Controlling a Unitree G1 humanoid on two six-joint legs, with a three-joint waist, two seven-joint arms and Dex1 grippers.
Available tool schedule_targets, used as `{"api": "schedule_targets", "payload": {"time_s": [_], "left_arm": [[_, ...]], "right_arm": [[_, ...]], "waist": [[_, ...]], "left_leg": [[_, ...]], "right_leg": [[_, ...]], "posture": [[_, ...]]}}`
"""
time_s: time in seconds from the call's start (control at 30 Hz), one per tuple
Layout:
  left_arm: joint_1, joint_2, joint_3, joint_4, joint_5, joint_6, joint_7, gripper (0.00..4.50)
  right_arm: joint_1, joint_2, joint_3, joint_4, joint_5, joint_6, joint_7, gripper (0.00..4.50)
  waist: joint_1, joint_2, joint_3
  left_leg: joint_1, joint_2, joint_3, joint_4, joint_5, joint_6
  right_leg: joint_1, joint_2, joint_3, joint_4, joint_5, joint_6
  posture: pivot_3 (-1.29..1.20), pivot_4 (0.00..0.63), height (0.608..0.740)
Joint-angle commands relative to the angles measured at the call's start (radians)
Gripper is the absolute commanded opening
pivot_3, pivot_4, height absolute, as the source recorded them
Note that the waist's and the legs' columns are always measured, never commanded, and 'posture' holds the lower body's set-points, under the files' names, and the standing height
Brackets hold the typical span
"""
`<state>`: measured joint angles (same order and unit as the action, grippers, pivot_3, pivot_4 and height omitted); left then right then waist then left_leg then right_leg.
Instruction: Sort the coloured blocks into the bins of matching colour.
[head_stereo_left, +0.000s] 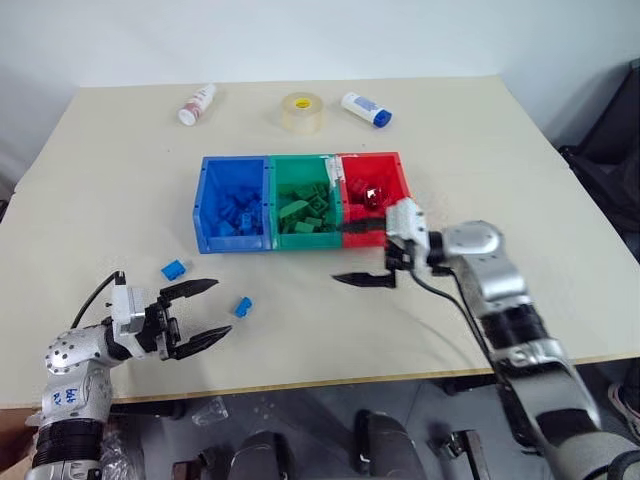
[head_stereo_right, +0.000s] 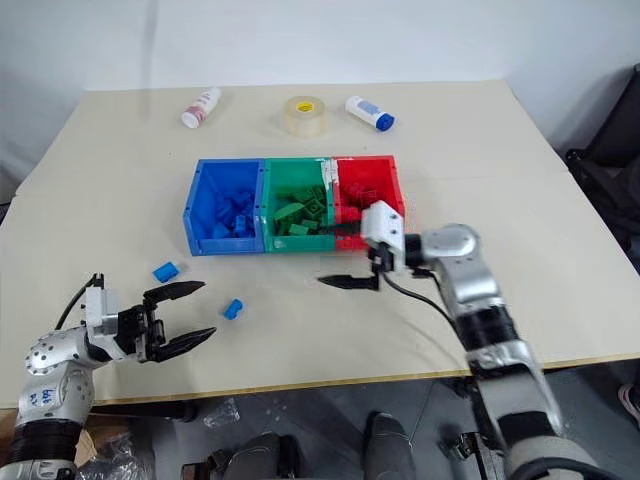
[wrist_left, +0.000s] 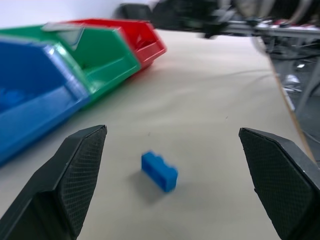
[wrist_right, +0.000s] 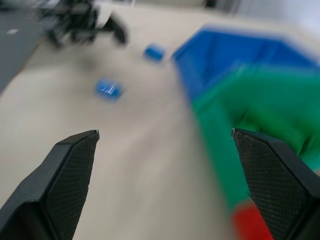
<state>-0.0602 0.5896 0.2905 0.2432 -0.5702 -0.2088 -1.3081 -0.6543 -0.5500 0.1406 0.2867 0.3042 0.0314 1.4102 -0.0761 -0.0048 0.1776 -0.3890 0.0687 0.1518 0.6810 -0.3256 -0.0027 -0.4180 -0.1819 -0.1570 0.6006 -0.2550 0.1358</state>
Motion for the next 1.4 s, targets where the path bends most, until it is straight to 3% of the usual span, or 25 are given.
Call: {"api": "schedule_targets", "payload": {"time_s": [0.03, 0.3, 0.5, 0.73, 1.07, 1.17, 1.4], "left_arm": [[0.066, 0.001, 0.051, -0.086, -0.003, -0.016, 0.054, 4.5], [0.352, 0.002, 0.189, -0.282, 0.003, 0.013, 0.214, 4.5], [0.435, 0.007, 0.209, -0.352, 0.016, 0.032, 0.262, 4.5], [0.313, -0.009, 0.049, -0.382, 0.176, 0.056, 0.385, 4.5], [0.034, -0.067, -0.171, -0.204, 0.373, 0.059, 0.498, 4.5], [0.004, -0.066, -0.199, -0.167, 0.387, 0.055, 0.495, 3.96], [-0.057, -0.05, -0.244, -0.12, 0.403, 0.089, 0.491, 1.87]], "right_arm": [[0.05, -0.073, -0.041, -0.086, 0.055, 0.051, 0.056, 4.45], [0.116, -0.175, -0.097, -0.1, 0.075, 0.104, 0.057, 4.45], [0.111, -0.17, -0.101, -0.112, 0.082, 0.119, 0.04, 4.45], [0.122, -0.158, -0.099, -0.15, 0.091, 0.143, 0.011, 4.45], [0.233, -0.171, -0.152, -0.294, 0.132, 0.194, -0.073, 4.45], [0.257, -0.17, -0.163, -0.321, 0.134, 0.199, -0.096, 4.5], [0.31, -0.168, -0.186, -0.378, 0.143, 0.211, -0.148, 4.5]], "waist": [[-0.001, 0.0, 0.0], [0.006, 0.0, 0.0], [0.029, 0.0, 0.0], [0.051, 0.0, 0.0], [0.048, 0.0, 0.0], [0.049, 0.001, 0.0], [0.056, 0.002, -0.001]], "left_leg": [[0.0, 0.0, 0.0, 0.0, 0.0, 0.0], [0.001, 0.001, 0.0, 0.001, 0.0, 0.0], [0.001, 0.001, -0.001, 0.001, -0.001, 0.0], [0.001, 0.001, 0.0, 0.002, -0.001, 0.0], [0.0, 0.001, 0.001, 0.002, -0.001, 0.0], [0.001, 0.001, 0.001, 0.002, -0.001, 0.0], [0.002, 0.001, 0.0, 0.003, -0.001, 0.0]], "right_leg": [[0.0, 0.0, 0.0, 0.0, 0.0, 0.0], [0.0, 0.0, 0.0, 0.0, 0.0, 0.0], [0.0, 0.0, 0.001, 0.0, 0.0, 0.0], [0.0, 0.0, 0.0, 0.0, 0.0, -0.001], [0.0, 0.0, 0.0, 0.0, 0.0, -0.001], [0.001, 0.0, 0.0, 0.0, 0.0, -0.001], [0.003, 0.0, -0.001, 0.0, 0.0, -0.001]], "posture": [[0.0, 0.15, 0.74], [0.0, 0.15, 0.74], [0.0, 0.15, 0.74], [0.0, 0.15, 0.74], [0.0, 0.15, 0.74], [0.0, 0.15, 0.74], [0.0, 0.15, 0.74]]}}
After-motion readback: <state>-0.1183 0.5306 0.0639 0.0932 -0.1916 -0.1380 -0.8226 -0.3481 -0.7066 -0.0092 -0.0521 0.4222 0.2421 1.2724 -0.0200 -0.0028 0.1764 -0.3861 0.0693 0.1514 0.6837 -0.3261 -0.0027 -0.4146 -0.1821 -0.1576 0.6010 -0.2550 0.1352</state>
